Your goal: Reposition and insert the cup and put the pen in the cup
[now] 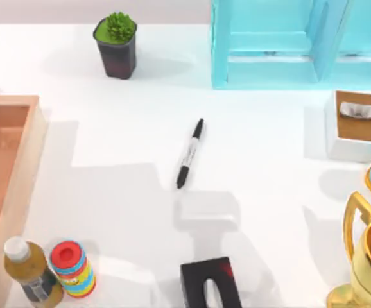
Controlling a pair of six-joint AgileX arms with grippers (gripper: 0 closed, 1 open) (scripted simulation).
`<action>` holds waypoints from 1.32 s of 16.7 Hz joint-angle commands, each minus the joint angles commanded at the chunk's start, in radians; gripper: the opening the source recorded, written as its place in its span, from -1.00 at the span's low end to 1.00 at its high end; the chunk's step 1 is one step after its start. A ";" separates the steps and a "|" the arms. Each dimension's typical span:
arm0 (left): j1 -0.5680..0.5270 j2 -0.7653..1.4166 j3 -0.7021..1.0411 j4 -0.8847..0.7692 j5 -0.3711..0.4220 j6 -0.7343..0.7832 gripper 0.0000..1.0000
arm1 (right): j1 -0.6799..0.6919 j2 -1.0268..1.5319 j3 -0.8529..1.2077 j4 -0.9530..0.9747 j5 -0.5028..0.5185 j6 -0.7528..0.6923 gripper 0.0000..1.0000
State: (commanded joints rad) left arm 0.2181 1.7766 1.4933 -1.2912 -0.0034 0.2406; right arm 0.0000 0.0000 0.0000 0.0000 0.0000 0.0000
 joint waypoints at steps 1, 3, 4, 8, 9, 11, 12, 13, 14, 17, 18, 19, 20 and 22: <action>0.000 0.001 -0.003 0.003 0.000 0.000 1.00 | 0.000 0.000 0.000 0.000 0.000 0.000 1.00; 0.003 0.011 -0.036 0.040 0.000 -0.001 1.00 | 0.000 0.000 0.000 0.000 0.000 0.000 1.00; 0.004 0.018 -0.064 0.072 0.000 -0.001 1.00 | 0.000 0.000 0.000 0.000 0.000 0.000 1.00; 0.007 0.060 -0.200 0.271 0.000 0.004 1.00 | 0.000 0.000 0.000 0.000 0.000 0.000 1.00; 0.008 0.070 -0.234 0.314 0.000 0.005 1.00 | 0.000 0.000 0.000 0.000 0.000 0.000 1.00; 0.009 0.086 -0.283 0.370 0.000 0.006 1.00 | 0.000 0.000 0.000 0.000 0.000 0.000 1.00; 0.010 0.089 -0.294 0.382 0.000 0.007 1.00 | 0.000 0.000 0.000 0.000 0.000 0.000 1.00; 0.010 0.090 -0.296 0.383 0.000 0.007 1.00 | 0.000 0.000 0.000 0.000 0.000 0.000 1.00; 0.010 0.090 -0.296 0.383 0.000 0.007 1.00 | 0.000 0.000 0.000 0.000 0.000 0.000 1.00; 0.010 0.090 -0.296 0.383 0.000 0.007 0.85 | 0.000 0.000 0.000 0.000 0.000 0.000 1.00; 0.010 0.090 -0.296 0.383 0.000 0.007 0.70 | 0.000 0.000 0.000 0.000 0.000 0.000 1.00; 0.010 0.090 -0.296 0.383 0.000 0.007 0.55 | 0.000 0.000 0.000 0.000 0.000 0.000 1.00; 0.010 0.090 -0.296 0.383 0.000 0.007 0.40 | 0.000 0.000 0.000 0.000 0.000 0.000 1.00; 0.010 0.090 -0.296 0.383 0.000 0.007 0.10 | 0.000 0.000 0.000 0.000 0.000 0.000 1.00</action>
State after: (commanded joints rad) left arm 0.2278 1.8666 1.1975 -0.9078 -0.0031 0.2475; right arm 0.0000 0.0000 0.0000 0.0000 0.0000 0.0000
